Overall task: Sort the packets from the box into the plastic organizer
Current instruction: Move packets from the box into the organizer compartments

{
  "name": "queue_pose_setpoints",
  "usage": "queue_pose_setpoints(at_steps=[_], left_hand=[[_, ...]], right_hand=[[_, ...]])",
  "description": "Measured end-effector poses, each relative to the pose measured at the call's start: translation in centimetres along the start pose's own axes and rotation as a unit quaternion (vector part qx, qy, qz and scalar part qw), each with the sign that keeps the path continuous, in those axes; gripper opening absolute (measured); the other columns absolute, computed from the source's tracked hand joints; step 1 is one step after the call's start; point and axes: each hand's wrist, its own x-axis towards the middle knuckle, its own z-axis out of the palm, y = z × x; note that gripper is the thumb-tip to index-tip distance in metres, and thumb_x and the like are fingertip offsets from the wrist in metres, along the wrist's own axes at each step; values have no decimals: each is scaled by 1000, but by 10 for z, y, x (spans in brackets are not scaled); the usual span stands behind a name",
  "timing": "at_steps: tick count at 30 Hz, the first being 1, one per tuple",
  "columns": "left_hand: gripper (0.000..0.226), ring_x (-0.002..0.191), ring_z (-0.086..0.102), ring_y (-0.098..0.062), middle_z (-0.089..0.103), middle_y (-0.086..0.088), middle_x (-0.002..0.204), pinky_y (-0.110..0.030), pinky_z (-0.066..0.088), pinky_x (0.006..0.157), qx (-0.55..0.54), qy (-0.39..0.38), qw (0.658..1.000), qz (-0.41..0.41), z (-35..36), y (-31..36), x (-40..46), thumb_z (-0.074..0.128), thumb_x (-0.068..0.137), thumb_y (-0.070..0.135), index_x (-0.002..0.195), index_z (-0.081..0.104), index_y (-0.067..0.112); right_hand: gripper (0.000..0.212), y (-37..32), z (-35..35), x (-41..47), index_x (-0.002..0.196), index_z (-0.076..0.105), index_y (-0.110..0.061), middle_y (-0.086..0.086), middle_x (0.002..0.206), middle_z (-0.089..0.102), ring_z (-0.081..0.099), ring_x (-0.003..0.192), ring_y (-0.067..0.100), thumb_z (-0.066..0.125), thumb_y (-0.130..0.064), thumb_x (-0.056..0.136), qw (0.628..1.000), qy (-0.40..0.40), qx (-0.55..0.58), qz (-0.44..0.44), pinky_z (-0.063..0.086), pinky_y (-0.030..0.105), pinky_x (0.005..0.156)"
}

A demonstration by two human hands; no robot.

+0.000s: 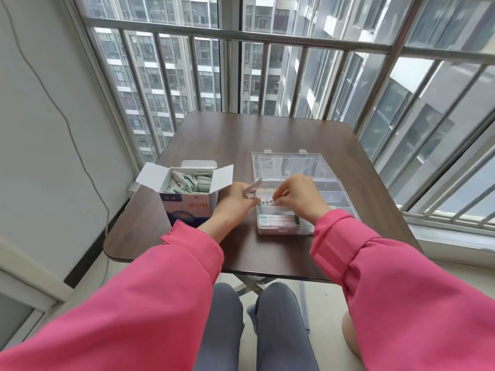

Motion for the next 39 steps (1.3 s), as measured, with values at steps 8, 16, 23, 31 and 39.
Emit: queue_pose_setpoints(at_steps=[8,16,23,31,39], left_hand=[[32,86,56,-18,63,-3,96,-21,35,72,31,2,1000,4,0,1,2,68,84,20,114,64,9],[31,84,52,-15,62,-5,97,-18,30,65,34,-2,999,7,-3,5,-1,68,85,19,114,64,8],[31,91,58,-21,66,-10,106,-18,31,64,30,-4,1000,4,-5,10,-4,68,86,17,114,64,7],[33,105,60,-25,65,-11,110,-22,36,74,22,-11,1000,-10,-3,6,-2,68,85,19,114,60,5],[32,104,60,-26,65,-12,108,-28,43,83,41,-4,999,-10,-2,4,1,68,85,22,113,61,7]], right_hand=[[19,-11,7,3,90,73,-21,7,100,69,62,99,28,61,-10,80,993,2,-95,63,47,34,78],[25,-6,6,6,89,73,-10,19,98,69,63,97,34,54,2,77,996,-4,-53,65,52,40,85],[24,-6,6,4,84,73,-9,19,92,70,64,92,35,54,3,76,997,4,-58,49,53,42,82],[24,-3,-7,-5,94,72,-1,18,95,70,60,87,25,52,-12,90,997,-48,-59,-1,31,22,63],[46,-14,-13,-13,70,60,-22,4,76,60,53,88,28,31,-41,101,986,-157,-49,-5,35,28,72]])
